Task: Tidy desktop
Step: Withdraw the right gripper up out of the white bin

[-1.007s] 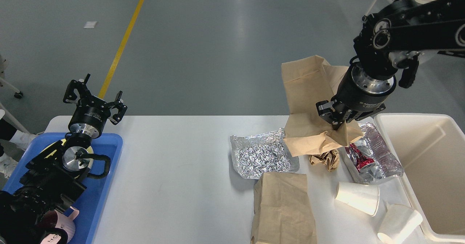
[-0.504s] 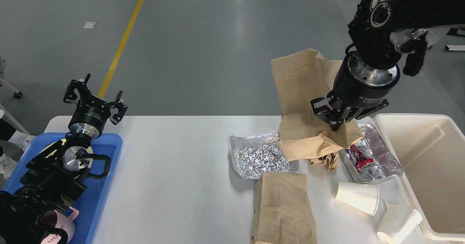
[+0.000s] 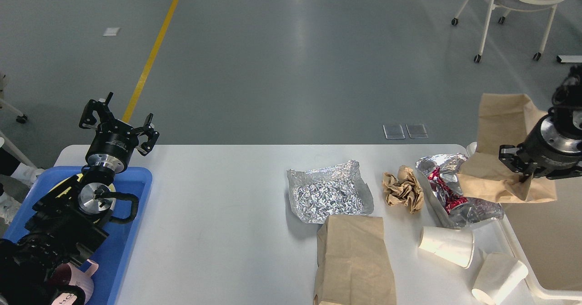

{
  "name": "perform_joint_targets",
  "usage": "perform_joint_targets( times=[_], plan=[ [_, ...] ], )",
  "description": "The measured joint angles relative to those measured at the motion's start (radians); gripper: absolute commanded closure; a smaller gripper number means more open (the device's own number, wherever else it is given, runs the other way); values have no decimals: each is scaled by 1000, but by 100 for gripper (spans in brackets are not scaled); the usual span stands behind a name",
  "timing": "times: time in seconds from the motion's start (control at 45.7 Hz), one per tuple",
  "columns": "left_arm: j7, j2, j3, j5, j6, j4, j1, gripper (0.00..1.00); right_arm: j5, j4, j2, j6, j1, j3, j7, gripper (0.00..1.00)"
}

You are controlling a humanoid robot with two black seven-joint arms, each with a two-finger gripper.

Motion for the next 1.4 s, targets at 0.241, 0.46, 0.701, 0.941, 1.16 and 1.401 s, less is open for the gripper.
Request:
perform_joint_targets(
  times=[0.241, 0.46, 0.701, 0.941, 1.16, 1.401],
  plan=[
    [0, 0, 0, 0, 0, 0, 0, 0, 13, -254, -29, -293, -354, 73, -2, 100],
    [0, 0, 0, 0, 0, 0, 0, 1, 15, -649, 49, -466, -718, 203, -5, 100],
    [0, 0, 0, 0, -1, 0, 0, 1, 29, -951, 170, -498, -960, 284, -2, 93],
    [0, 0, 0, 0, -1, 0, 0, 0, 42, -969, 199, -505, -994, 338, 4, 0],
    [0, 0, 0, 0, -1, 0, 0, 1, 42, -969, 207, -502, -1003, 342, 4, 0],
    [0, 0, 0, 0, -1, 0, 0, 0, 47, -966, 208, -474, -983, 343, 1, 0]
  ],
)
